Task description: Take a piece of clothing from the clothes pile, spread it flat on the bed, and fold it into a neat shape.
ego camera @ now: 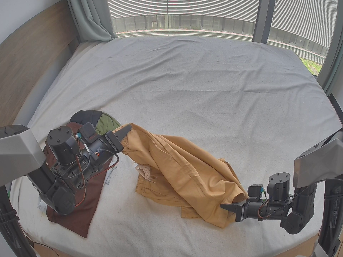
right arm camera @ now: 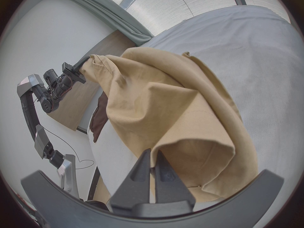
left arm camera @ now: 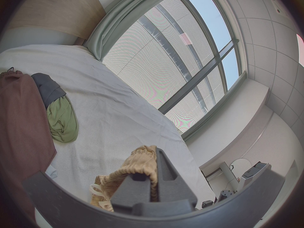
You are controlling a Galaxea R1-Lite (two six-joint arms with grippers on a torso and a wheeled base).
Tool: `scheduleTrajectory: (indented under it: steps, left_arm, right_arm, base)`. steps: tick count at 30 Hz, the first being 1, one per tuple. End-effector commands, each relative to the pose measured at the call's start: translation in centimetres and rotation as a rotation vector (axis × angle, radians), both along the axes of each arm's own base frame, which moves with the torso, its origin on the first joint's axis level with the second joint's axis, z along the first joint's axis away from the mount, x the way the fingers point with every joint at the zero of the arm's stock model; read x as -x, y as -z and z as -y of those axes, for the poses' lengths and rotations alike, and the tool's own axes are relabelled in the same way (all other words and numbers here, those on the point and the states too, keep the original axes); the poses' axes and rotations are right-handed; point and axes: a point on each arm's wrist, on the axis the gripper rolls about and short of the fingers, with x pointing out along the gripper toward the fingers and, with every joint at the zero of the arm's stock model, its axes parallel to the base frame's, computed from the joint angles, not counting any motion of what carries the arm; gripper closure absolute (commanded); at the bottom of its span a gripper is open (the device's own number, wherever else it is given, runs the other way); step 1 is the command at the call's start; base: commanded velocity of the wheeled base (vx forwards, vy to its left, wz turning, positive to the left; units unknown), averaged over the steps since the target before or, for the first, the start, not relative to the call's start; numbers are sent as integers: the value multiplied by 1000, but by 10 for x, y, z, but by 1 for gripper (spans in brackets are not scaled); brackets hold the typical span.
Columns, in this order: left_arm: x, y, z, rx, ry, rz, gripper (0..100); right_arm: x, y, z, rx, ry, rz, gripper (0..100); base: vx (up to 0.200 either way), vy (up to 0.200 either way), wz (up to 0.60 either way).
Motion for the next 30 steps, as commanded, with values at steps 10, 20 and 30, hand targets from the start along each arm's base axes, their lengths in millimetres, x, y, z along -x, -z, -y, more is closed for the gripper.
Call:
scheduleTrajectory:
  steps: [10,20,30]
  left_arm:
    - [-7,1,-15,1,-48,1,100]
    - [-9,0,-21,4,-66,5,100]
    - [6,-12,-28,6,-20,18,100]
  right_arm:
    - [5,-66,7,-98,8,221,100]
    - [0,-73,11,-113,24,255,100]
    - [-15,-84,15,-145,59,310,100]
  base:
    - [0,0,0]
    - [0,0,0]
    - [0,0,0]
